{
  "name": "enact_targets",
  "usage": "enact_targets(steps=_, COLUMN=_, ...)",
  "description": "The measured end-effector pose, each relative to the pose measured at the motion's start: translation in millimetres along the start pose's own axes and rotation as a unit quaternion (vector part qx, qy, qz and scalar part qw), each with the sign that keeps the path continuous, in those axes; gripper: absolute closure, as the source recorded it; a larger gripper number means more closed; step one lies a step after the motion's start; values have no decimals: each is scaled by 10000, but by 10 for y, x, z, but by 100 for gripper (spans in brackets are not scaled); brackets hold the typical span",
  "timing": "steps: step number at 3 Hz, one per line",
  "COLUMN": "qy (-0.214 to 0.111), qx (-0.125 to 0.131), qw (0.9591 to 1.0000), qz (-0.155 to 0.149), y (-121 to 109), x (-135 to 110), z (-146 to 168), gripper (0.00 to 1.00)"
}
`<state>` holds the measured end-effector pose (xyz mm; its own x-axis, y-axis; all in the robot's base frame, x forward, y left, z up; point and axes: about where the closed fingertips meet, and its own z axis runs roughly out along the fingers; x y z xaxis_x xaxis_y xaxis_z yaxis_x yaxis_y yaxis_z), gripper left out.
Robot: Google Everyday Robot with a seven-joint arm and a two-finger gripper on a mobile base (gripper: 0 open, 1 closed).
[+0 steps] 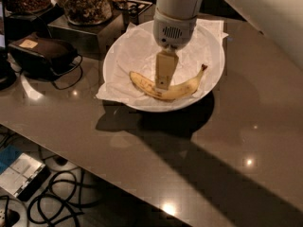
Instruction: Pick banana from white bowl
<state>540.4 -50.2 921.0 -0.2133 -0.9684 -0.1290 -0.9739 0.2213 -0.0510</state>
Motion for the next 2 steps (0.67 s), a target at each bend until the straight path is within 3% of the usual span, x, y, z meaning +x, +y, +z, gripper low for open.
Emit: enact_targets(steps=2, qy=187, qx=-190, qw=9994, qz=230, y=-128, x=8, z=286, gripper=35)
